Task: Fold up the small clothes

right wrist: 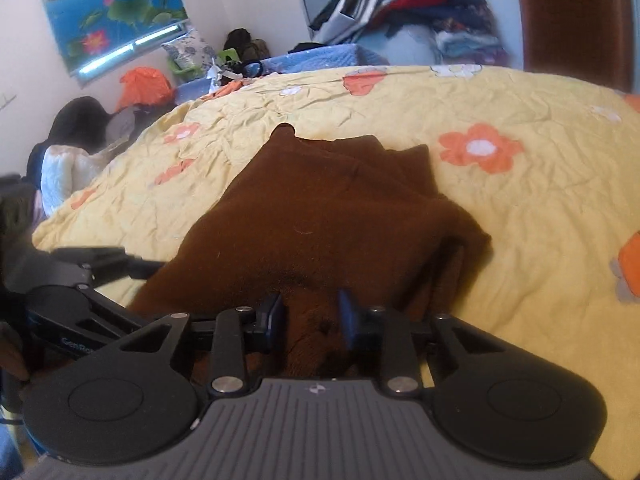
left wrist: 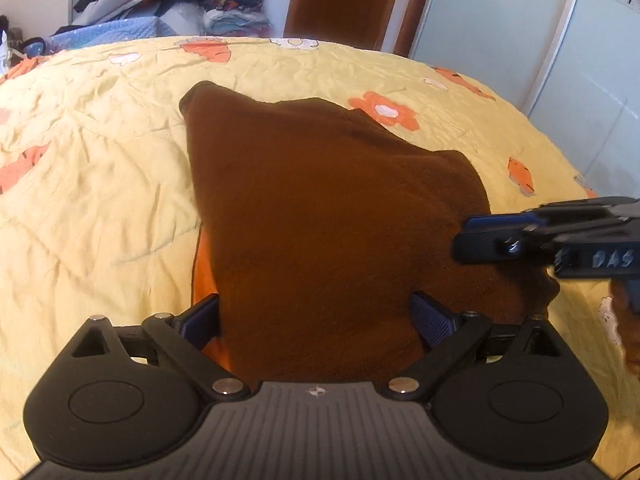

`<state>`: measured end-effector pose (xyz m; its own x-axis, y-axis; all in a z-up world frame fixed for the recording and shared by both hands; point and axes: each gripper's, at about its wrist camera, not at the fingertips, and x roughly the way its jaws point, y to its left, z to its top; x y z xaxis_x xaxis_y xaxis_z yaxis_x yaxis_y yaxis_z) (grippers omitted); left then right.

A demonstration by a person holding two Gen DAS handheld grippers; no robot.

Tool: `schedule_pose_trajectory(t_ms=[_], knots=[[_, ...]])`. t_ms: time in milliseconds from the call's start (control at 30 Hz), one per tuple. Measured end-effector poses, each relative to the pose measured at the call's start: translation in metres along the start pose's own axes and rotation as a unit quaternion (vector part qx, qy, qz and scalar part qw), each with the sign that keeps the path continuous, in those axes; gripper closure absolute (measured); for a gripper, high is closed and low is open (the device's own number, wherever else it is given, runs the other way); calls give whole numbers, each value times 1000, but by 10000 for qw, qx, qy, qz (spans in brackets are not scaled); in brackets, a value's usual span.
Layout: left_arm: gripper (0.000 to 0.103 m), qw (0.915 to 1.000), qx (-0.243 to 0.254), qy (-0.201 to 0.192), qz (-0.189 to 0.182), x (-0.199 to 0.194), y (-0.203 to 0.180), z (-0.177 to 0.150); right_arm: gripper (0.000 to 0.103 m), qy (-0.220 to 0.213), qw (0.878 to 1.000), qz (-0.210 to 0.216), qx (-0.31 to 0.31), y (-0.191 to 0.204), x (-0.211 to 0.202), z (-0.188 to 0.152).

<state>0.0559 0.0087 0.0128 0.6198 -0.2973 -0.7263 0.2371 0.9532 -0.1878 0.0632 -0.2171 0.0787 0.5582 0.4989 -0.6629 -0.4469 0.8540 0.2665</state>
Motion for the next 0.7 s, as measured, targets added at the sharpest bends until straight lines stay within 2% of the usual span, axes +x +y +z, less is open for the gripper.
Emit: schedule_pose_trajectory(t_ms=[67,100,133,167,200,267,300,333,433,467,533,567,600,633,700], knots=[[3,10000,40,-7,41,0,-2,-2,69,-25,9998,-127,145,3,-10,5],[3,10000,34,-14,56,0,-3,-3,60,-118,9996,-169,210,7,-18,7],[3,10000,25,-20,71,-1,-3,-3,56,-228,9994,-147,204,11,-24,9],[3,10000,21,-22,80,0,-4,-3,48,-267,9995,-101,113,16,-27,8],[3,10000,25,-19,81,1,-5,-3,44,-183,9998,-119,-1,18,-22,5],[3,10000,44,-4,75,2,-5,-2,44,288,9980,-443,-354,16,0,-9],[3,10000,47,6,75,2,-5,-2,42,149,9969,-442,-640,14,2,-19],[3,10000,36,18,75,2,-5,-2,43,68,9973,-342,-651,11,-1,-23],[3,10000,6,11,82,1,-4,-3,43,188,9993,-322,-48,6,-16,-13],[3,10000,-10,13,81,0,-4,-3,43,112,9995,-283,111,4,-23,-10],[4,9999,-83,52,56,-3,-3,-4,31,-228,9983,-182,501,-5,-40,-9],[5,9998,-158,84,-7,-5,-2,-4,18,-375,9964,-106,756,-11,-47,-9],[5,9995,-273,127,-124,-8,2,-5,11,-442,9939,-11,1009,-18,-53,-10],[5,9982,-469,172,-335,-11,8,-5,10,-411,9916,57,1226,-28,-54,-11],[5,9902,-1063,228,-880,-15,24,-6,10,-127,9869,64,1607,-46,-48,-15]])
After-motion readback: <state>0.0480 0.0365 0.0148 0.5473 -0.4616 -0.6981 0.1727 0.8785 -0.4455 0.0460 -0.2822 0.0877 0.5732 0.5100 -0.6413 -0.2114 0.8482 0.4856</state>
